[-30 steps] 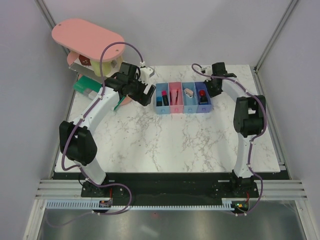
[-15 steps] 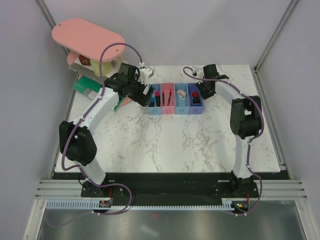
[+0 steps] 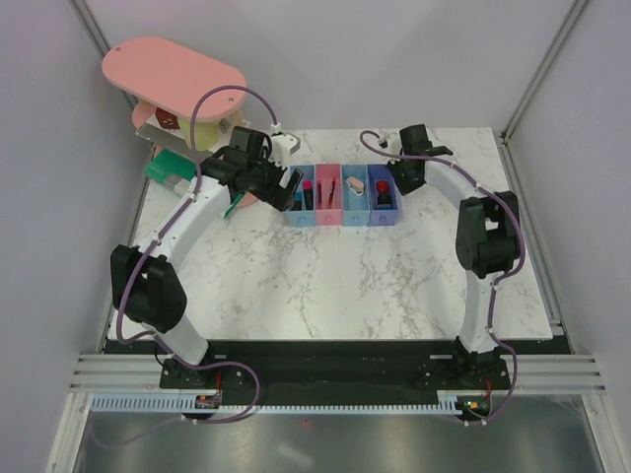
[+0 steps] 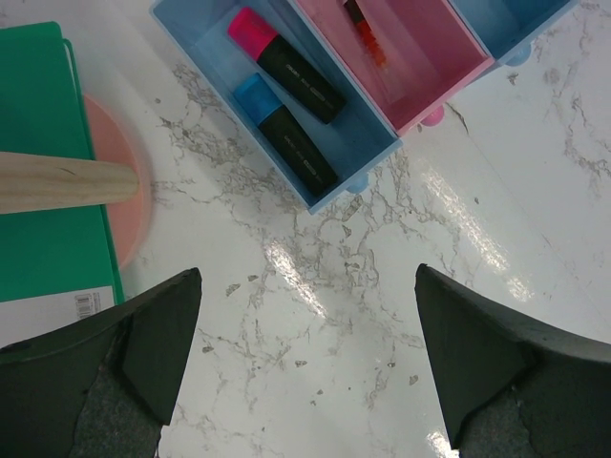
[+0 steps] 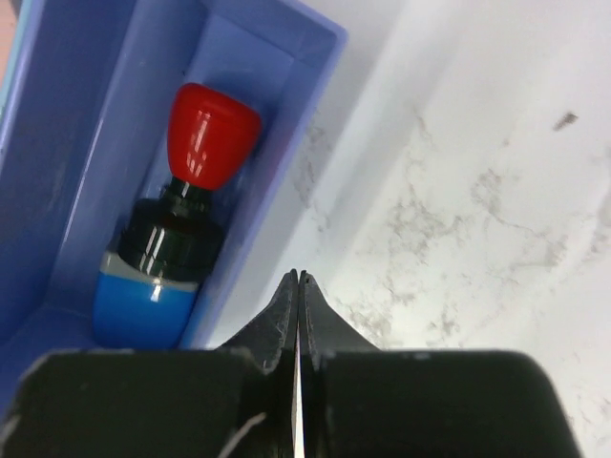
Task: Sort the stationery into containers
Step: Move the storage box to the center of the board, then reset both arms
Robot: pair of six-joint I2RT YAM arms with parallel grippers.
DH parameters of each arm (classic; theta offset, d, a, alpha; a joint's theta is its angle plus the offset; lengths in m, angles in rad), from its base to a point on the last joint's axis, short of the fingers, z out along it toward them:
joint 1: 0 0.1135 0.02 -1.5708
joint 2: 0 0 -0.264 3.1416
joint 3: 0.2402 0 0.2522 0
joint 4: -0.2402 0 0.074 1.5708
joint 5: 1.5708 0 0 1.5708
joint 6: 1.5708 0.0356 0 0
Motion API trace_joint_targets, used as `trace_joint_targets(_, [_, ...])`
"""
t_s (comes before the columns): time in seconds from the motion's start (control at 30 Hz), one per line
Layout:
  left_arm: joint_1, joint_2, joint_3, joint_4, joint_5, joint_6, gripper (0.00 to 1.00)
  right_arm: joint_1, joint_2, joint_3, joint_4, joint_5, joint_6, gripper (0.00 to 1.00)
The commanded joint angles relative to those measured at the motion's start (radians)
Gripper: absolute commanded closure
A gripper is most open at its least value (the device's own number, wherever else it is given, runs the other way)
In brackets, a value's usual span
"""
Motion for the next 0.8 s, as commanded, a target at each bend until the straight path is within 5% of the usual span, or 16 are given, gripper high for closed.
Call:
trace_joint_targets(0.0, [0.009,-0.111,0.02,0.035,0.022,-0.007,0.0,-0.045,-0.165,0.008,-0.034,0.005,-0.013,1.0])
trace_joint_targets(0.17, [0.009,-0.21,0.053,0.0,0.008,0.039,0.0,-0.062,-0.321,0.004,-0.124,-0.006,-0.067,0.91])
trace_joint_targets(0.47, [0.009,-0.442,-0.043,-0.064,-0.005,0.127,0.0,-0.062,-0.496,0.045,-0.339,-0.124,-0.096,0.02])
trace_joint_targets(0.77, [0.01,-0.643,-0.206,-0.089,-0.048,0.049,0.0,-0.061,-0.752,-0.074,-0.372,-0.216,-0.094,0.02])
